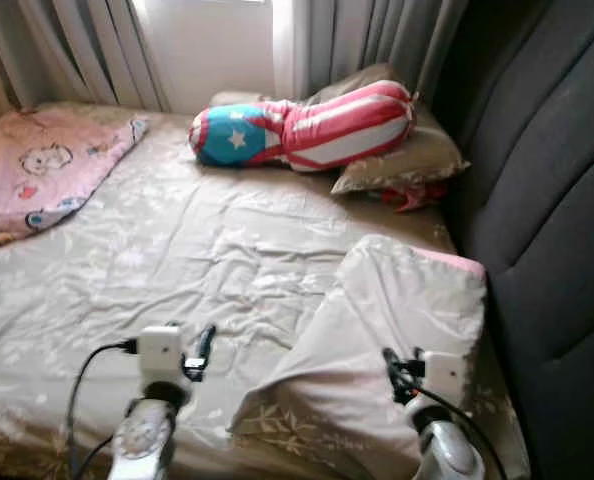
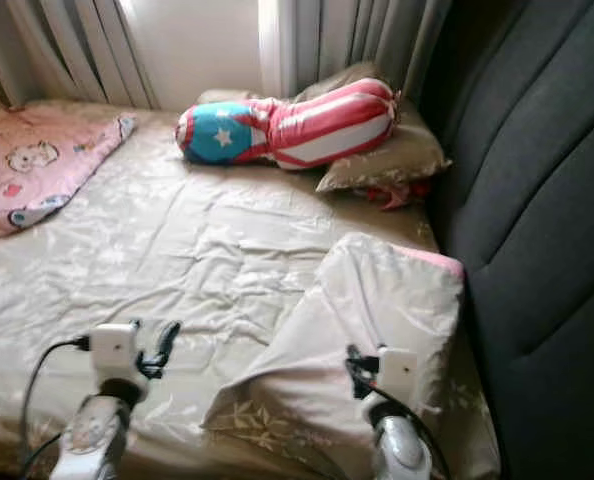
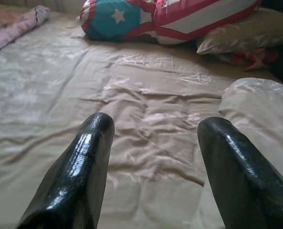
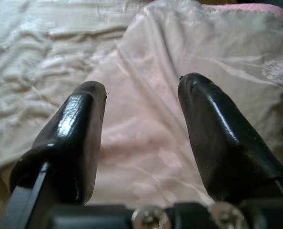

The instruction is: Clean up the room

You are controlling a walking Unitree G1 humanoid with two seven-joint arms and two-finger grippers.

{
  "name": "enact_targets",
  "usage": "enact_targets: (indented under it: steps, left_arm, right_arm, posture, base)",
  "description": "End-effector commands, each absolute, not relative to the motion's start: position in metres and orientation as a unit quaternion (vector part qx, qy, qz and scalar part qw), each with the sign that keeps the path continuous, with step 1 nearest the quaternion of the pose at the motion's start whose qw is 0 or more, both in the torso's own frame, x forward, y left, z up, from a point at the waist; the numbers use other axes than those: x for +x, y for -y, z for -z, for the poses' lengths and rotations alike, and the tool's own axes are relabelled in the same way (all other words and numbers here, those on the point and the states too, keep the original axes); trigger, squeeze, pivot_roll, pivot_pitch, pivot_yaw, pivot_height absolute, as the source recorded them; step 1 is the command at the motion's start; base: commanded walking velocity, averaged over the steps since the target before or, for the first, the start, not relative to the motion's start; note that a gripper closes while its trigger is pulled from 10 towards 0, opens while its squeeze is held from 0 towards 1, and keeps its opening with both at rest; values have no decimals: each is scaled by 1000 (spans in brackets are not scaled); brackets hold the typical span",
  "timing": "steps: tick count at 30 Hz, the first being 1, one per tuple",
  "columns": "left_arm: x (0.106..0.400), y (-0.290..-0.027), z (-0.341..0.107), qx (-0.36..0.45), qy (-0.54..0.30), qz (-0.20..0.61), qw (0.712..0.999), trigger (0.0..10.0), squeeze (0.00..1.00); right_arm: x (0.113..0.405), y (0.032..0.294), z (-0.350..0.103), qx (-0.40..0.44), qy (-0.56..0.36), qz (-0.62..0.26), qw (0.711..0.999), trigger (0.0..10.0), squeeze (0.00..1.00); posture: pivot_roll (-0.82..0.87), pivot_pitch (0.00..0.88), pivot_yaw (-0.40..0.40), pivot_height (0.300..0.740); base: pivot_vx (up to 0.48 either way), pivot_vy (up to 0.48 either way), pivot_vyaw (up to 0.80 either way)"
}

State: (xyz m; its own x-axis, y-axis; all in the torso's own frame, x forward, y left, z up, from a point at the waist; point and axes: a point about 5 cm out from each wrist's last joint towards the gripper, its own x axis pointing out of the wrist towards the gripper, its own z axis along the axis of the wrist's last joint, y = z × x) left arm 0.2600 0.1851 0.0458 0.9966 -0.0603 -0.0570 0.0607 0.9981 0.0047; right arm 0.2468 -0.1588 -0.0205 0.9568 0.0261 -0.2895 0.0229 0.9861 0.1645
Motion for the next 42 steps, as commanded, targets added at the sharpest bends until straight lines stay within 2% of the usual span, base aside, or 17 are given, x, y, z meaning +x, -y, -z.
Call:
enact_targets:
  steps: [1,11,16,21,37,42]
  left_arm:
    - [257,-190,-45,5,-33,24,999,10000,0]
    - [257,-190,-44,5,-33,22,999,10000,0]
    - [257,-190,-45,13,-31,23,999,10000,0]
    - [257,-190,-45,16,-31,23,999,10000,0]
    - [257,-190,-45,18,-31,24,999,10000,0]
    - [257,-190,-44,13,-33,21,999,10000,0]
  right_arm:
    - [250,156,18,86,-144,-3,986,10000,0]
    - [250,156,20,85,-154,-2,984,10000,0]
    - [250,155,21,86,-160,-6,983,10000,0]
    - [251,155,20,85,-160,-8,983,10000,0]
    - [254,153,18,89,-154,-8,984,10000,0]
    - [254,152,18,88,-156,-9,984,10000,0]
  posture:
    - [15,0,-101,712]
    - [16,0,-105,712]
    - [16,0,-105,712]
    - [17,0,-105,712]
    - [16,0,-106,712]
    - [16,0,-108,712]
  base:
    - [0,0,0]
    - [0,0,0]
    - [0,0,-686]
    - [0,-361,-674]
    - [0,-54,0]
    - [0,-283,-679]
